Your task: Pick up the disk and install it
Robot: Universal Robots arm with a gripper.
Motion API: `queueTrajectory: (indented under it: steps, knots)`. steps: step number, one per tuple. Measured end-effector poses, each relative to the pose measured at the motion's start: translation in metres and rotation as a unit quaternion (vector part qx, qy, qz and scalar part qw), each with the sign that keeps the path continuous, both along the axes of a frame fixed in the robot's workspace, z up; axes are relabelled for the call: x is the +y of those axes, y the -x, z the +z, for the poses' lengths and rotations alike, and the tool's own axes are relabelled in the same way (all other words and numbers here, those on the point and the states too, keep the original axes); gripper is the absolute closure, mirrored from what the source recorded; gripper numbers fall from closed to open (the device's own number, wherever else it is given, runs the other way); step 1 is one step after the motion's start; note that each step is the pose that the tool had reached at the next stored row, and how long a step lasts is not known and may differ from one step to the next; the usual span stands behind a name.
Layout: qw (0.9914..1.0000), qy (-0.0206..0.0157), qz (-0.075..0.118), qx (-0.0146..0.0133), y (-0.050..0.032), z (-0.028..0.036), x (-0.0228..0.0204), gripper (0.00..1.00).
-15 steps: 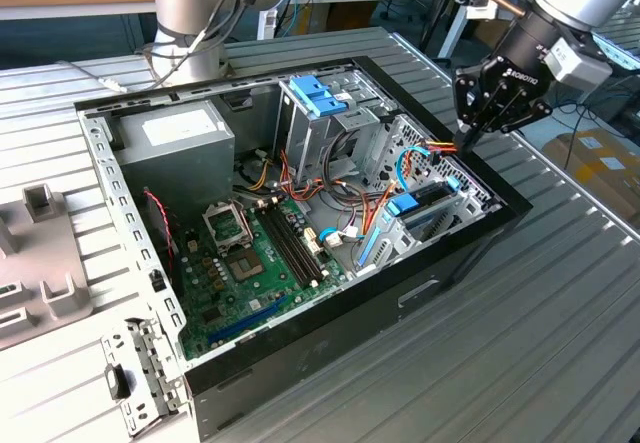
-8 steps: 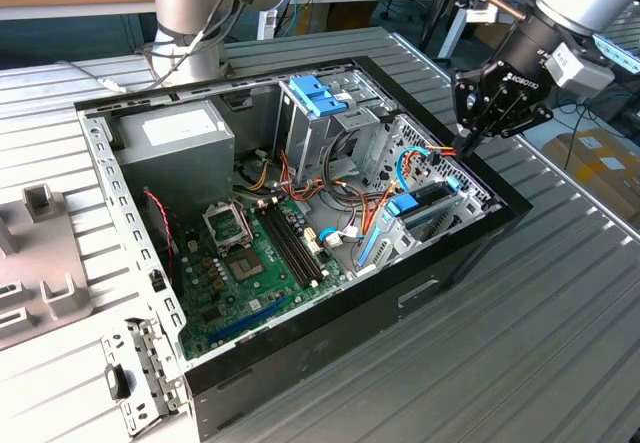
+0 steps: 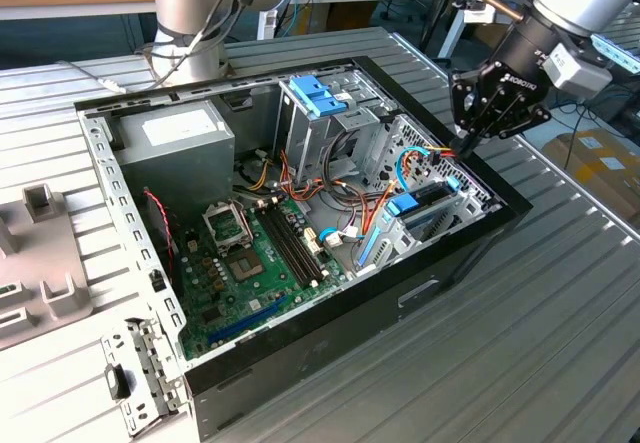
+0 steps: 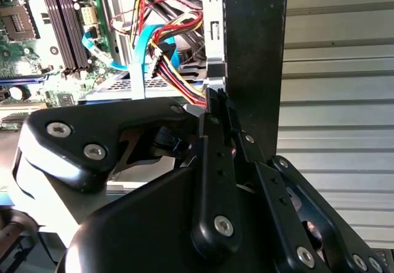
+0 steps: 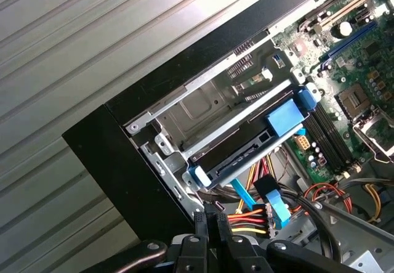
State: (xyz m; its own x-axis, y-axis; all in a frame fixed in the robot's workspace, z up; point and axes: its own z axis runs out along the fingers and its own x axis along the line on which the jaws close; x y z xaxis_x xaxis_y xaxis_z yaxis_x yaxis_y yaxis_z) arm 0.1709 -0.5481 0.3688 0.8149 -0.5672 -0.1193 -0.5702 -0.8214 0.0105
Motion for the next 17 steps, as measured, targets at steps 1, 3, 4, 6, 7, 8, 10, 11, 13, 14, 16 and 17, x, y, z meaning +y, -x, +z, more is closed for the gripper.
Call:
queueTrajectory:
  steps: [1,3,4,6,7,8,10,11,13,14,16,17]
  knots:
    - [1.0,0.0,0.0,0.0,0.0007,0.0,0.0,0.83]
    - [1.0,0.0001,0.0,0.0,0.0019,0.0001,0.0,0.83]
    - [1.0,0.0001,0.0,0.0,0.0025,0.0001,0.0,0.83]
    - [1.0,0.0001,0.0,0.0,0.0035,0.0001,0.0,0.83]
    - [1.0,0.0001,0.0,0.0,0.0041,0.0001,0.0,0.83]
    - [1.0,0.0001,0.0,0.0,0.0045,0.0001,0.0,0.83]
    - [1.0,0.0001,0.0,0.0,0.007,0.0001,0.0001,0.83]
    - [1.0,0.0001,0.0,0.0,0.0079,0.0001,0.0,0.83]
    - [1.0,0.0001,0.0,0.0,0.0107,0.0001,0.0,0.83]
    - [1.0,0.0,0.0,0.0,0.0122,0.0,0.0,0.83]
    - [1.0,0.0001,0.0,0.0,0.0147,0.0001,0.0,0.83]
    - [1.0,0.0,0.0,0.0,0.0171,0.0,0.0,0.83]
